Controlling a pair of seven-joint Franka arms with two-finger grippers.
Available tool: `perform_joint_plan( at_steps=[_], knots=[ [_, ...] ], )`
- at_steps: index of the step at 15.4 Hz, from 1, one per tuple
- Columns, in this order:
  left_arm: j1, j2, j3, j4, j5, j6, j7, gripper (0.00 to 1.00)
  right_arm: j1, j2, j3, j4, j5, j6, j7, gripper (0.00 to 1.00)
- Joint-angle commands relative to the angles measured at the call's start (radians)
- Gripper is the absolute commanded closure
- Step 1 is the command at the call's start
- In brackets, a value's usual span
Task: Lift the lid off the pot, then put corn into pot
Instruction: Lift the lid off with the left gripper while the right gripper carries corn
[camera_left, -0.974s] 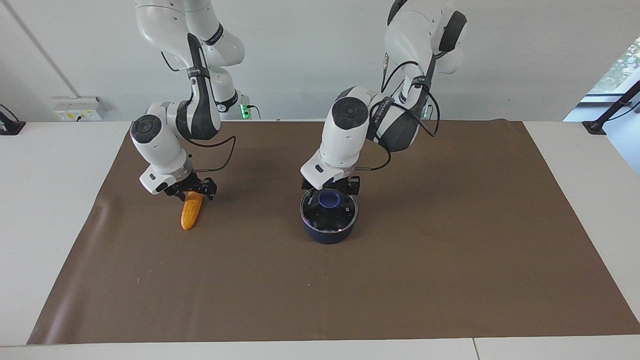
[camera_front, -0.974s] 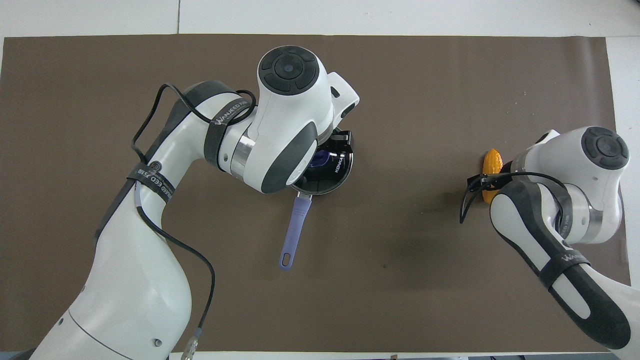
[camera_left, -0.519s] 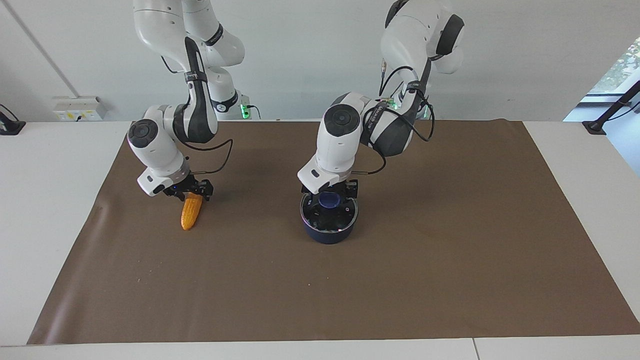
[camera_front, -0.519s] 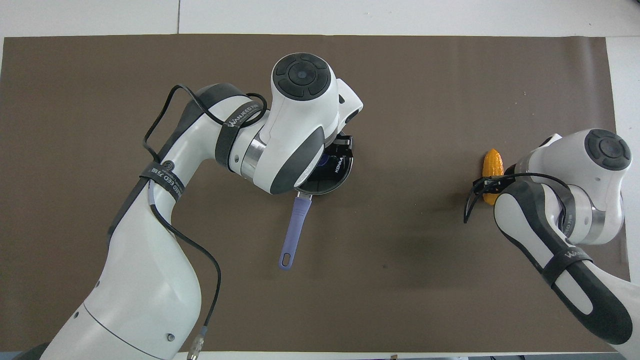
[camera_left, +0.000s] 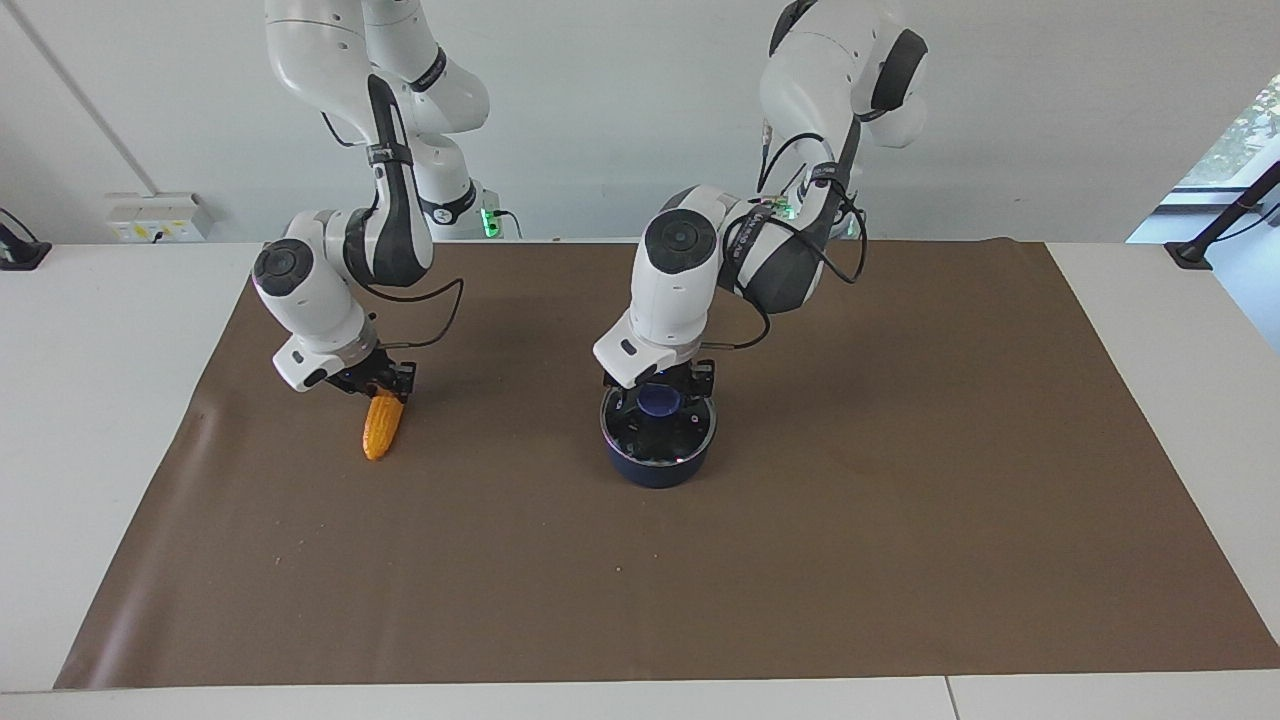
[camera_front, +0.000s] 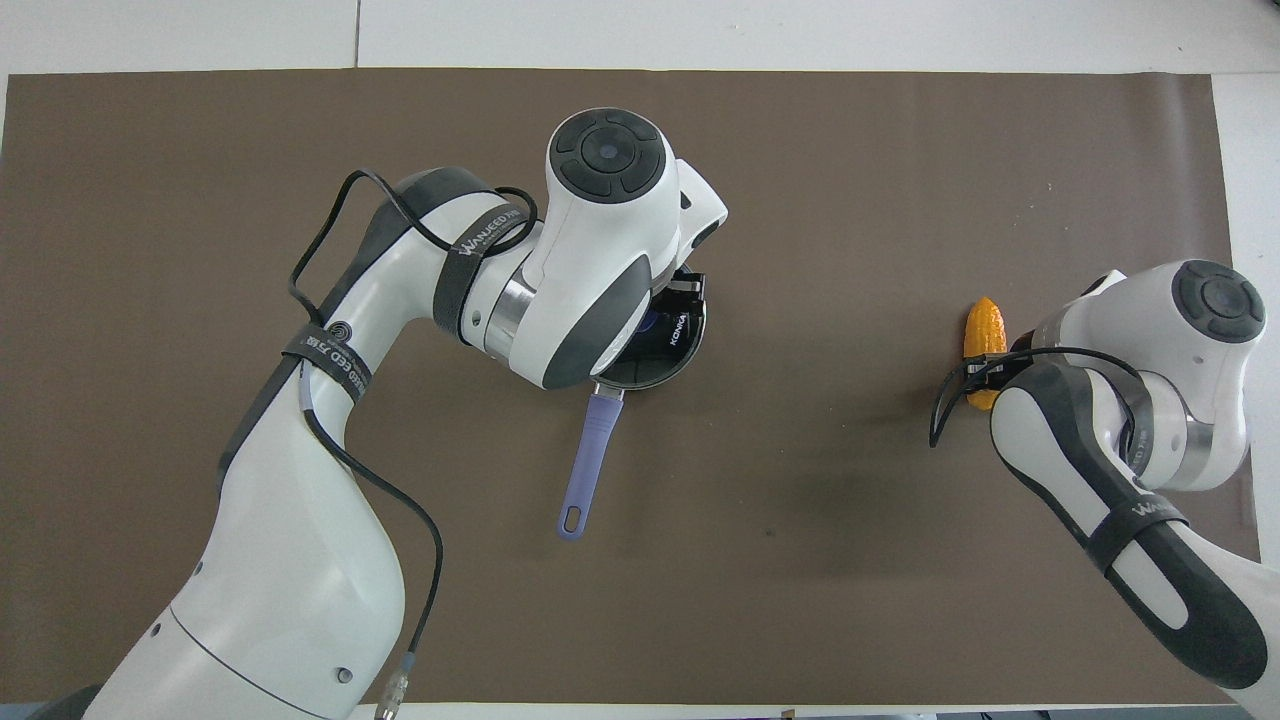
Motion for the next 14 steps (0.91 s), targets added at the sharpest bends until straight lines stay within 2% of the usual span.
perform_joint_plan(
  at_steps=[1,3,5,9,12,13,14],
  knots=[
    [-0.015,0.015,0.019,0.031,0.019,-0.022,-0.004,0.16,0.002,-0.006,0.007,0.044,-0.003,-0.068,-0.027,1.00],
    [-0.015,0.015,0.020,0.031,0.026,-0.021,-0.004,0.19,0.037,0.003,0.009,0.107,-0.003,-0.140,-0.023,1.00],
    [-0.015,0.015,0.020,0.028,0.027,-0.002,-0.004,0.29,0.071,0.007,0.009,0.167,-0.003,-0.195,-0.007,1.00],
    [-0.015,0.014,0.020,0.023,0.027,-0.004,-0.004,0.57,0.137,0.033,0.009,0.277,-0.003,-0.284,0.082,1.00],
    [-0.015,0.014,0.022,0.028,0.026,-0.016,-0.004,0.95,0.174,0.048,0.009,0.342,0.001,-0.327,0.119,1.00],
    [-0.015,0.011,0.022,0.028,0.021,-0.019,-0.005,1.00,0.188,0.059,0.009,0.372,0.001,-0.349,0.140,1.00],
    [-0.015,0.002,0.025,0.029,0.015,-0.028,-0.005,1.00,0.200,0.066,0.009,0.400,0.004,-0.364,0.167,1.00]
  ],
)
